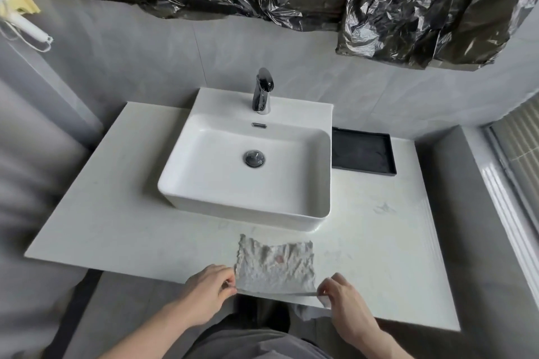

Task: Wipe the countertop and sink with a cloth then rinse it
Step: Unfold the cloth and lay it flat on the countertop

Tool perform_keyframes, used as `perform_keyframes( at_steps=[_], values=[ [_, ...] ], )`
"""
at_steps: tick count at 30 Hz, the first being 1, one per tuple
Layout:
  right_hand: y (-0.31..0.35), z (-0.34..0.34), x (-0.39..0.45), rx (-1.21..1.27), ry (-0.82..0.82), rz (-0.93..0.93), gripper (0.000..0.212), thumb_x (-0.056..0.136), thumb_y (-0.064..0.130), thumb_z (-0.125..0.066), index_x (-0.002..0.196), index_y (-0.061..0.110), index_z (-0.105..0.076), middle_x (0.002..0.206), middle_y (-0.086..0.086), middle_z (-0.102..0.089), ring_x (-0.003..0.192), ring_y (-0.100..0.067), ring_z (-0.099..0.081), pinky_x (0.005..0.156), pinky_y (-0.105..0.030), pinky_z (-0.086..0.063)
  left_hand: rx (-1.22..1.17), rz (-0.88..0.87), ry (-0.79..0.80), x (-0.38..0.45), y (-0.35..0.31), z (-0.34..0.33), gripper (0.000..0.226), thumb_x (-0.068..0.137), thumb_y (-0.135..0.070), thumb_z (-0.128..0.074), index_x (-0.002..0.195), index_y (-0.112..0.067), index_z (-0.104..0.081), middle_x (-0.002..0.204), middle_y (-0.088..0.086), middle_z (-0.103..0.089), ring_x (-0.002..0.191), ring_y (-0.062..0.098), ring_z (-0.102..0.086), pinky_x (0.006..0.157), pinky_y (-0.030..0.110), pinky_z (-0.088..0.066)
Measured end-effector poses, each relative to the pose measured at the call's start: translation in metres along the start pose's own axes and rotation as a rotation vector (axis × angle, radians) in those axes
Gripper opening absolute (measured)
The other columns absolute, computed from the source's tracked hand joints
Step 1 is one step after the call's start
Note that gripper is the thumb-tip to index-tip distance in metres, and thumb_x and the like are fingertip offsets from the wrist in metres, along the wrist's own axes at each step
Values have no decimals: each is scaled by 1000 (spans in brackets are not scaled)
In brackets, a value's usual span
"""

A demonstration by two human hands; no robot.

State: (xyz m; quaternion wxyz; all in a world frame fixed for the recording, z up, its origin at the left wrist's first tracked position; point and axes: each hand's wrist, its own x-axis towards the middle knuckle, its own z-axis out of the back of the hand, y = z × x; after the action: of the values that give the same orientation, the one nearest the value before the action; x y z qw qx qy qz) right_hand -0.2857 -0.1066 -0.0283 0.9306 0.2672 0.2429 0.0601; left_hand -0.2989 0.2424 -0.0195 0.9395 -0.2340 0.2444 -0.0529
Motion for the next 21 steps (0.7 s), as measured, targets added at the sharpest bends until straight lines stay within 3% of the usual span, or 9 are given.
perform_keyframes(
  at_steps=[3, 5, 7, 10, 12, 16, 18, 21],
  values=[
    [8, -5, 3, 34, 11, -47, 47, 65, 56, -37, 88, 28, -67, 92, 6, -65, 78, -10, -62, 73, -24, -48, 12, 41, 37, 4, 5, -7, 14, 102, -41, -53, 91, -33, -51, 99, -21, -58, 92, 0, -53, 78, 24, -46],
    [12, -6, 14, 46, -26, -119, 18, 78, 35, -51, 88, 31, -66, 90, 8, -68, 77, -9, -63, 71, -21, -49, 28, 61, 13, 14, 7, -4, 11, 103, -37, -51, 93, -33, -52, 100, -20, -60, 90, 1, -54, 75, 25, -48],
    [7, -8, 33, 41, -95, -165, 28, 84, 5, -59, 88, 31, -66, 87, 15, -67, 78, -9, -65, 71, -23, -51, 33, 56, -11, 26, 8, 2, 9, 103, -35, -50, 95, -35, -52, 101, -21, -61, 89, 1, -55, 73, 25, -48],
    [9, -5, 62, 31, -147, -177, 36, 83, -5, -55, 92, 26, -69, 83, 21, -65, 81, -14, -66, 73, -27, -52, 38, 76, -24, 47, 11, 10, 7, 103, -35, -50, 96, -36, -53, 102, -20, -63, 89, 3, -58, 73, 27, -50],
    [12, -3, 79, 45, -132, -202, 38, 82, -5, -52, 96, 26, -69, 87, 18, -67, 85, -15, -67, 76, -29, -53, 54, 100, -23, 63, 14, 13, 3, 102, -35, -52, 104, -37, -54, 110, -19, -63, 95, 6, -59, 78, 31, -53],
    [3, -16, 97, -32, -77, -319, 41, 95, 14, -54, 135, 23, -57, 130, 2, -62, 120, -24, -59, 98, -38, -50, 177, 106, 5, 84, 22, 4, 43, 98, -32, -59, 138, -30, -46, 140, -10, -45, 125, 16, -48, 97, 35, -47],
    [0, -26, 99, -23, -62, -382, 48, 98, 21, -50, 145, 22, -46, 138, -3, -55, 128, -29, -52, 104, -43, -46, 225, 28, -36, 86, 16, 2, 45, 95, -24, -59, 138, -29, -47, 139, -8, -42, 126, 18, -46, 101, 35, -44],
    [1, -41, 101, 80, -78, -481, 51, 95, 29, -54, 145, 23, -44, 136, -6, -55, 129, -30, -52, 105, -45, -45, 203, -52, 51, 81, 6, -11, 41, 95, -16, -51, 134, -29, -51, 137, -10, -42, 128, 15, -43, 108, 34, -39]
  ],
)
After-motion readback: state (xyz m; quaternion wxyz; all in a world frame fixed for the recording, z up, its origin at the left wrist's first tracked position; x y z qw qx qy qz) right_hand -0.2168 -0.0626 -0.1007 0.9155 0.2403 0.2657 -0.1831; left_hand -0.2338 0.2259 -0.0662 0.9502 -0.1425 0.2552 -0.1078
